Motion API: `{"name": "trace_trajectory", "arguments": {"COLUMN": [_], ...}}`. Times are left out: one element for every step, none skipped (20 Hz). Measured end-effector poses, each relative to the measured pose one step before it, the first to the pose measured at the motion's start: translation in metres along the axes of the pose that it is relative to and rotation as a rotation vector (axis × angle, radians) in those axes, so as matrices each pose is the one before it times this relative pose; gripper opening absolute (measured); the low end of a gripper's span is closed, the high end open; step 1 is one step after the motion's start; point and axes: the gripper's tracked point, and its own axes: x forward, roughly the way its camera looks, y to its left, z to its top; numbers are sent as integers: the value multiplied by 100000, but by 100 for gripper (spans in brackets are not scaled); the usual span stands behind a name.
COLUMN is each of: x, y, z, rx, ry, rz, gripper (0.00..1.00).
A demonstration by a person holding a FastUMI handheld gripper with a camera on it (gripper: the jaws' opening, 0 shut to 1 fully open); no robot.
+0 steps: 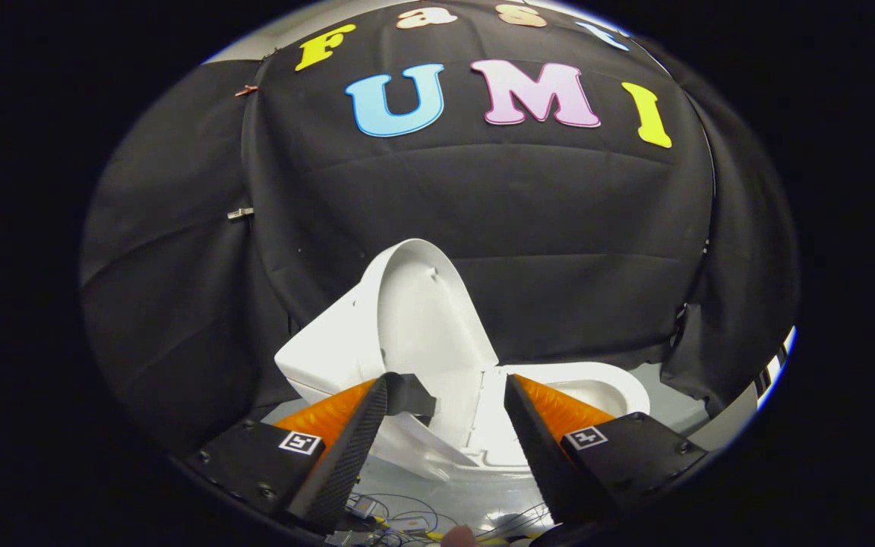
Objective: Open the toilet lid.
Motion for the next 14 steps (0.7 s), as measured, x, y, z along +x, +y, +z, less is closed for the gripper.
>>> {"name": "trace_trajectory", "arguments": {"x": [-116,-85,-274,-230,-78,-108,-39,-86,-62,-60,-69,2,144,199], "y": [-937,-1345,-1500,-1383,-1323,-1342,-1462,-1684,-1645,-1821,-1876,-1707,-1672,-1267], "z": [-258,179,331,435,92,61,152,156,138,21,123,268,341,38], "rx": [499,-317,-633,40,367,39,-637,-940,-1102,-837,-609,-155,-110,-499], "ry": [1407,241,-329,-1244,-360,-718,-1111,-987,-1543,-1063,-2078,-2805,-3802,-2866], "rz": [489,-563,-1205,-403,198,388,121,-665,-469,-1261,-1318,-1081,-917,87], "gripper": [100,100,100,100,100,100,100,100,100,100,100,100,100,100]}}
